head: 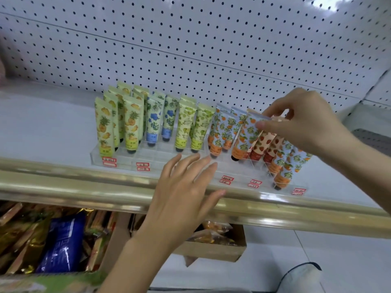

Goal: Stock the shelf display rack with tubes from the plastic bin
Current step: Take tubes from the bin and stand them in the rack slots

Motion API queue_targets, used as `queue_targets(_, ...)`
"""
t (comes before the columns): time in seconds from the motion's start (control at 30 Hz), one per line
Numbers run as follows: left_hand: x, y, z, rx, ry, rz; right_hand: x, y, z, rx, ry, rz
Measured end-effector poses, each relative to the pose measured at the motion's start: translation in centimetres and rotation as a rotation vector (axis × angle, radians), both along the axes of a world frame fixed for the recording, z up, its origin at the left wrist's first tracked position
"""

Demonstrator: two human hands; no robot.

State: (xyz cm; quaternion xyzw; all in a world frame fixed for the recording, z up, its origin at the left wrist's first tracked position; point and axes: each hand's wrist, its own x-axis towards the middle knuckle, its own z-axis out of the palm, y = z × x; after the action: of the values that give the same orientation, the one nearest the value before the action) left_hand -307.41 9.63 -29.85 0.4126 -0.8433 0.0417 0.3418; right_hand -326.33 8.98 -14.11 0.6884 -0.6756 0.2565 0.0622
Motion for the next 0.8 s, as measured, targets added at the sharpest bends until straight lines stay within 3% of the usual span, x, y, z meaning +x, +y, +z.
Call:
queue_targets(0.43,-0.5,-0.3,-1.0,-0.016,-0.085,0.001,-0.7,-3.7,-1.6,-0.08,0.028,-0.059)
queue_targets(0.8,-0.6,-0.4,-1.1,-0.025,-0.097,0.012,-0.6,-4.8,-2.6,0.0,0.002,-0.074)
